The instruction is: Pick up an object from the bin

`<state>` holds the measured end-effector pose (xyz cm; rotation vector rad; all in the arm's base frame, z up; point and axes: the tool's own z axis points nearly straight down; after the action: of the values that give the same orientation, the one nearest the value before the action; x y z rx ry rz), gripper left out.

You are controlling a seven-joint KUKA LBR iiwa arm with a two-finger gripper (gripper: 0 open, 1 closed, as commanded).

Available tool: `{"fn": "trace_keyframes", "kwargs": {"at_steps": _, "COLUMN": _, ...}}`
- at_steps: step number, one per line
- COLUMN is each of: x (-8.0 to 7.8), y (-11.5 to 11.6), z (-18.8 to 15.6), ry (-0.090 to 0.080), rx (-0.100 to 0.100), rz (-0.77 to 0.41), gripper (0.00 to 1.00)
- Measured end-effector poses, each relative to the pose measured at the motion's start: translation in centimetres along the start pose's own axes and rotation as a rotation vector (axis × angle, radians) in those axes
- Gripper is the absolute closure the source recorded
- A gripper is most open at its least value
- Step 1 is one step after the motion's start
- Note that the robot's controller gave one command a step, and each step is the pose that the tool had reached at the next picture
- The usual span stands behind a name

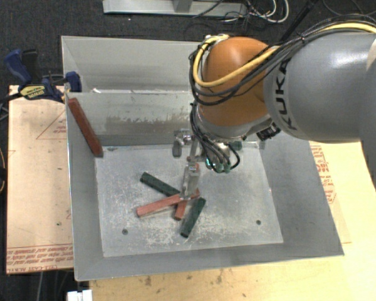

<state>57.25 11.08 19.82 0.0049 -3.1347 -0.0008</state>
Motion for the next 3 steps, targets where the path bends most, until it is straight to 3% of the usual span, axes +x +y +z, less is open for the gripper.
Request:
{"fn": "trace_keyframes", "kwargs": {"at_steps": 1, "x": -0.2, "y": -0.1, "z": -0.5, "ry": -0.008, "rx": -0.001, "rz": 0.003, "gripper": 0.0}}
{"fn": "trace_keyframes", "kwargs": {"at_steps": 2, "x": -1.3, "y": -1.4, "z": 11.9, "ry": -0.021, "rx": -0.005, "rz": -0.118, "gripper": 1.0}}
{"fn": "trace_keyframes", "kwargs": {"at_steps": 3, "x": -1.3, "y": -1.4, "z": 11.9, "ry": -0.021, "rx": -0.005, "rz": -0.118, "gripper": 1.0}}
